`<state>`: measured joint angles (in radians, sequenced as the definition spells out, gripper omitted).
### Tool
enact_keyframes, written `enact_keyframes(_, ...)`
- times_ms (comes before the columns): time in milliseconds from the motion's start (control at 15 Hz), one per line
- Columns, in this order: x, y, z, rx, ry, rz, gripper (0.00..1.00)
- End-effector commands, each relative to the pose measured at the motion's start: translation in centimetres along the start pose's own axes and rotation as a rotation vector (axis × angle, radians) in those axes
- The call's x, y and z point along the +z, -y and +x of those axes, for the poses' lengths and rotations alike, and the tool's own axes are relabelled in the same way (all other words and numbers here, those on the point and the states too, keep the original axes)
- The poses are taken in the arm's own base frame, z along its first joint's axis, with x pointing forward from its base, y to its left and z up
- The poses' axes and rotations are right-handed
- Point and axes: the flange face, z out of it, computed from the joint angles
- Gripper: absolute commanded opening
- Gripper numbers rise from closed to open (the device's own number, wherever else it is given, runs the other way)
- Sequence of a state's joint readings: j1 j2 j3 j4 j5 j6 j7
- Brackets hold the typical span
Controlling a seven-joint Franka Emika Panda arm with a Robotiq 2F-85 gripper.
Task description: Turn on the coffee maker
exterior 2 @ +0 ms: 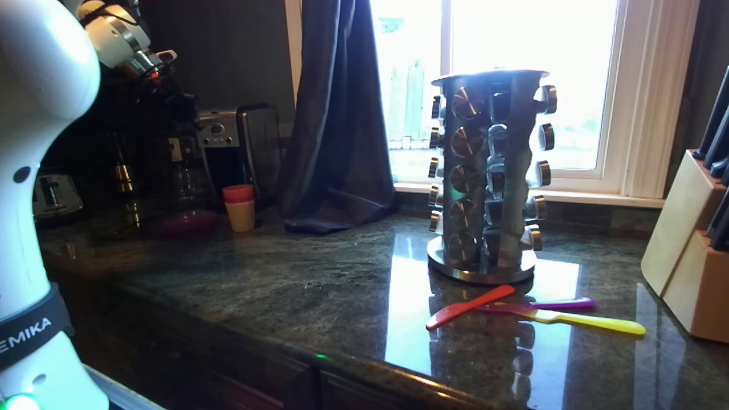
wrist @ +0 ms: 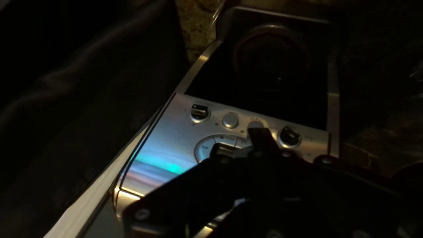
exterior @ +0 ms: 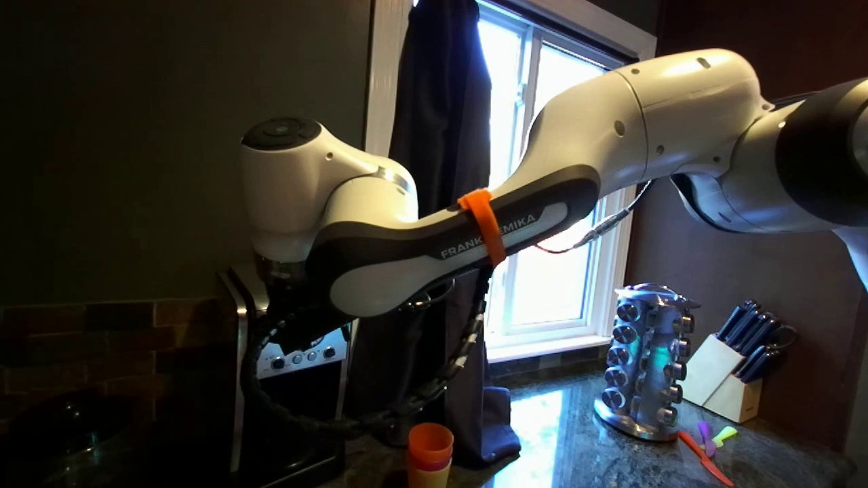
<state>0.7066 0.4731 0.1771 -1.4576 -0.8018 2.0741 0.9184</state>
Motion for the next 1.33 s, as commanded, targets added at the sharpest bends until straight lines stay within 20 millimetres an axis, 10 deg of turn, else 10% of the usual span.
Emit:
enact_keyframes(0, -3.3, -0.7, -2.3, -0.072, 0.076, 0.078, 0.26)
enact_keyframes(733, -10.0, -11.4, -6.6, -0.059, -0.001, 0.341, 0.99)
enact_keyframes(1267, -10.2, -13.7, -6.1, -0.057, 0.018, 0.436, 1.00)
